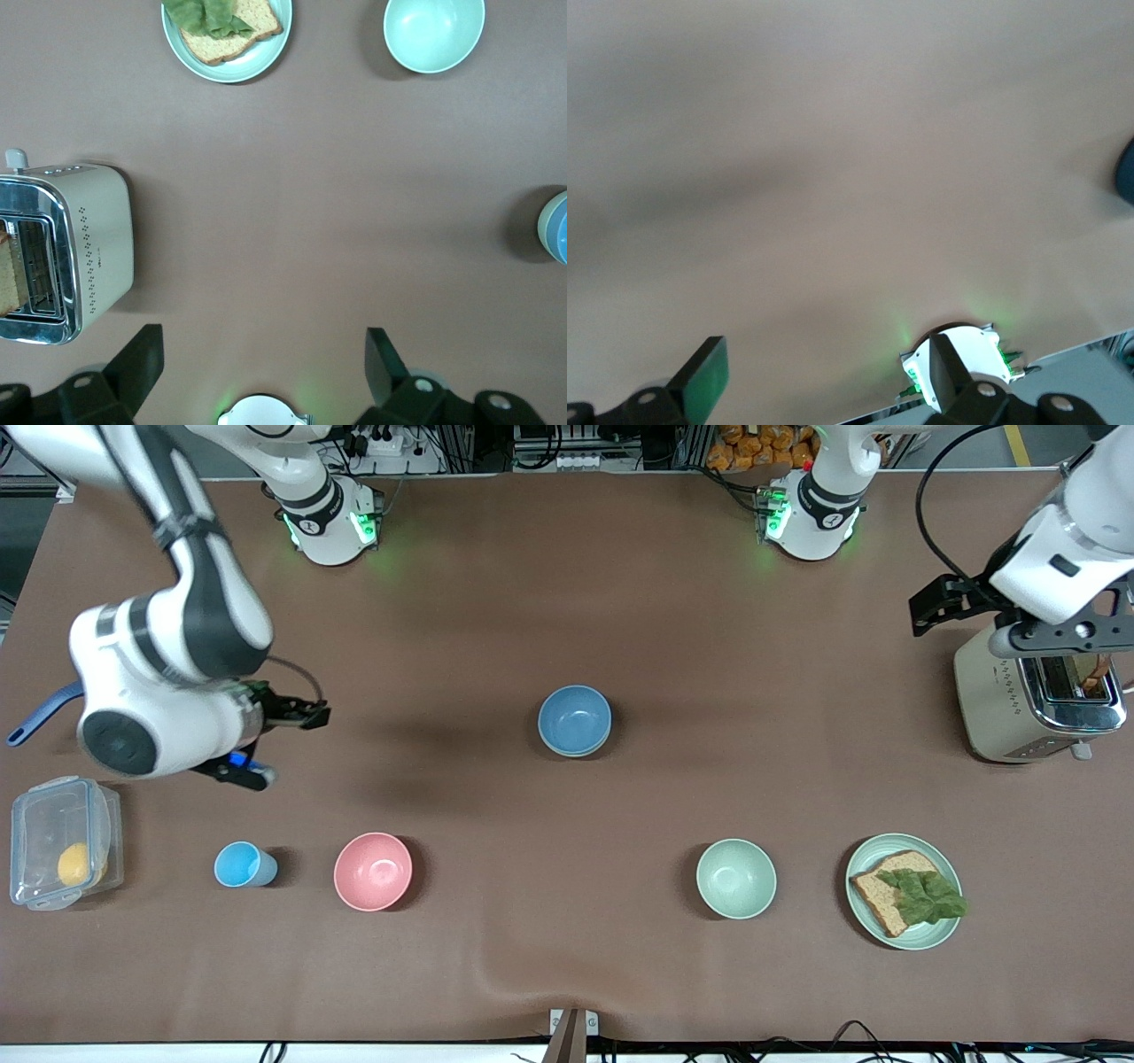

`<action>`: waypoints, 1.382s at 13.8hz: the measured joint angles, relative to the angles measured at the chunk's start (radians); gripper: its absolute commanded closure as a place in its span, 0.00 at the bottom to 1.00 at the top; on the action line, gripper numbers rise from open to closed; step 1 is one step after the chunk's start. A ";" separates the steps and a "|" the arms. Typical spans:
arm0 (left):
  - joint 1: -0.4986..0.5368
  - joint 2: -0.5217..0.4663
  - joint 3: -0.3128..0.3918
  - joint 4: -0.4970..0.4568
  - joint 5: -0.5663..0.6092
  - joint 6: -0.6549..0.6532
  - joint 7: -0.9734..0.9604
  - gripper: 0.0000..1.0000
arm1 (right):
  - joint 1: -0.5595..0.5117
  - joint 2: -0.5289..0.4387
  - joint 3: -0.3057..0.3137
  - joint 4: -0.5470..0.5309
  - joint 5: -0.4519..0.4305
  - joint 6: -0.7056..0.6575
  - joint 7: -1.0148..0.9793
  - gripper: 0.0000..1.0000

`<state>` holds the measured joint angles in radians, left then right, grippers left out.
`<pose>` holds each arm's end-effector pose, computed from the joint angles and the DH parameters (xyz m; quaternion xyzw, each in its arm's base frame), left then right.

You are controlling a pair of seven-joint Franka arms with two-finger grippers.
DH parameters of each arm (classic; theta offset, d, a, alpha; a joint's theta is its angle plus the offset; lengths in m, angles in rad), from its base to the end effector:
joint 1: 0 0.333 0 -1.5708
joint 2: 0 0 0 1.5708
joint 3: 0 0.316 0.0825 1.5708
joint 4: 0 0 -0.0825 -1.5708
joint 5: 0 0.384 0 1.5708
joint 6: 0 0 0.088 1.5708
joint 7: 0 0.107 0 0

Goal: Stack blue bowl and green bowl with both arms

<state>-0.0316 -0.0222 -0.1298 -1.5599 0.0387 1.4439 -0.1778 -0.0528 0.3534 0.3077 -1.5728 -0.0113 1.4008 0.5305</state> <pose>0.5278 -0.0822 0.6311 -0.9986 -0.0098 0.0428 0.0284 0.5824 0.1302 0.4165 0.9582 -0.1278 -0.2505 0.0524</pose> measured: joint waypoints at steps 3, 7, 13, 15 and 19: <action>0.001 0.001 0.010 0.007 0.000 0.000 0.000 0.00 | -0.006 -0.009 0.013 0.121 -0.029 -0.041 -0.079 0.00; 0.005 0.005 0.014 0.016 -0.009 0.002 0.003 0.00 | -0.014 -0.011 0.013 0.326 -0.143 -0.022 -0.220 0.00; 0.004 0.005 0.014 0.021 -0.055 0.011 0.049 0.00 | -0.052 -0.087 -0.144 0.371 0.086 -0.063 -0.528 0.00; 0.003 0.006 0.013 0.021 -0.055 0.014 0.063 0.00 | -0.062 -0.127 -0.184 0.322 0.097 -0.048 -0.631 0.00; -0.003 0.032 0.010 0.021 -0.055 0.039 0.064 0.00 | -0.061 -0.237 -0.177 0.139 0.102 0.073 -0.726 0.00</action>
<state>-0.0349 0.0093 -0.1195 -1.5390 -0.0158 1.4824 -0.1137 -0.1134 0.1167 0.1307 -1.4336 0.0904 1.4734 -0.1957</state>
